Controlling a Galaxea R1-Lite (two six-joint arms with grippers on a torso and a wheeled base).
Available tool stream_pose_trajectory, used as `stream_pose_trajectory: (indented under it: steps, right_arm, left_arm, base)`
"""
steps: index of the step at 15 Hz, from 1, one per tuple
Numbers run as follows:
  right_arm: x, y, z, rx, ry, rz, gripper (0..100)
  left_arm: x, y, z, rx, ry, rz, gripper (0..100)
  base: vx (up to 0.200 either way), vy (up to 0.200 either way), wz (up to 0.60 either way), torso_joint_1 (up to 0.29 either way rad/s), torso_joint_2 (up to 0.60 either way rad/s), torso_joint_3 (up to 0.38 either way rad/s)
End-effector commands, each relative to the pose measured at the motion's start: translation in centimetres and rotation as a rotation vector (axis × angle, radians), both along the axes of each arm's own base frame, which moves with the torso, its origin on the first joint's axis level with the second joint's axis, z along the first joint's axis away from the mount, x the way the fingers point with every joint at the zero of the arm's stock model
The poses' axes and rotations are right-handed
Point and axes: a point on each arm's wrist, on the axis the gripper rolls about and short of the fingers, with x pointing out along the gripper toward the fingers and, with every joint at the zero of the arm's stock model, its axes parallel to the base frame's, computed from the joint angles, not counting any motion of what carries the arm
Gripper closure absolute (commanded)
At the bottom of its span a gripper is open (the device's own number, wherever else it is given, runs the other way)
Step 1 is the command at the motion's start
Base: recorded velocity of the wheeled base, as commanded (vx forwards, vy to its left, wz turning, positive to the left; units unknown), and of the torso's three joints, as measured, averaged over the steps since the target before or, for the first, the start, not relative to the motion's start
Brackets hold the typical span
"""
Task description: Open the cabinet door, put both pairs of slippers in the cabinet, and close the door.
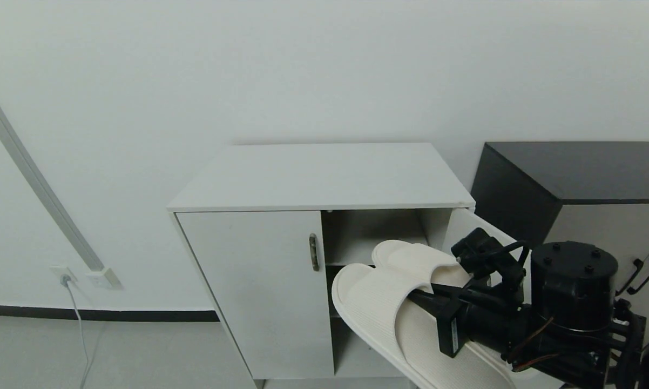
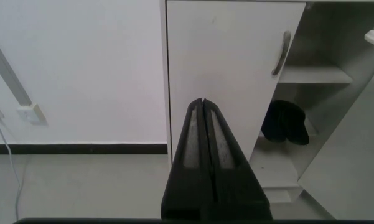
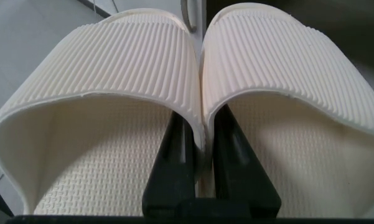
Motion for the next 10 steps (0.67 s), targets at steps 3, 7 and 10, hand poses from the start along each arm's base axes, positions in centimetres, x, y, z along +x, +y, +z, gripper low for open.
stream_pose_trajectory:
  steps: [3, 7, 10]
  right_arm:
    - [-0.07, 0.14, -0.20, -0.006, 0.005, 0.006, 100]
    - [-0.15, 0.18, -0.39, -0.010, 0.012, 0.011, 100]
    - [-0.29, 0.32, -0.36, -0.003, 0.001, 0.015, 100]
  left_arm:
    - [0.01, 0.00, 0.01, 0.000, 0.001, 0.000, 100]
    - [0.01, 0.00, 0.01, 0.000, 0.001, 0.000, 100]
    - [0.00, 0.01, 0.01, 0.000, -0.001, 0.005, 100]
  base:
    - [0.000, 0.000, 0.00, -0.198, 0.52, 0.312]
    - [0.000, 0.000, 0.00, -0.178, 0.49, 0.323]
    - [0.000, 0.000, 0.00, -0.152, 0.48, 0.333]
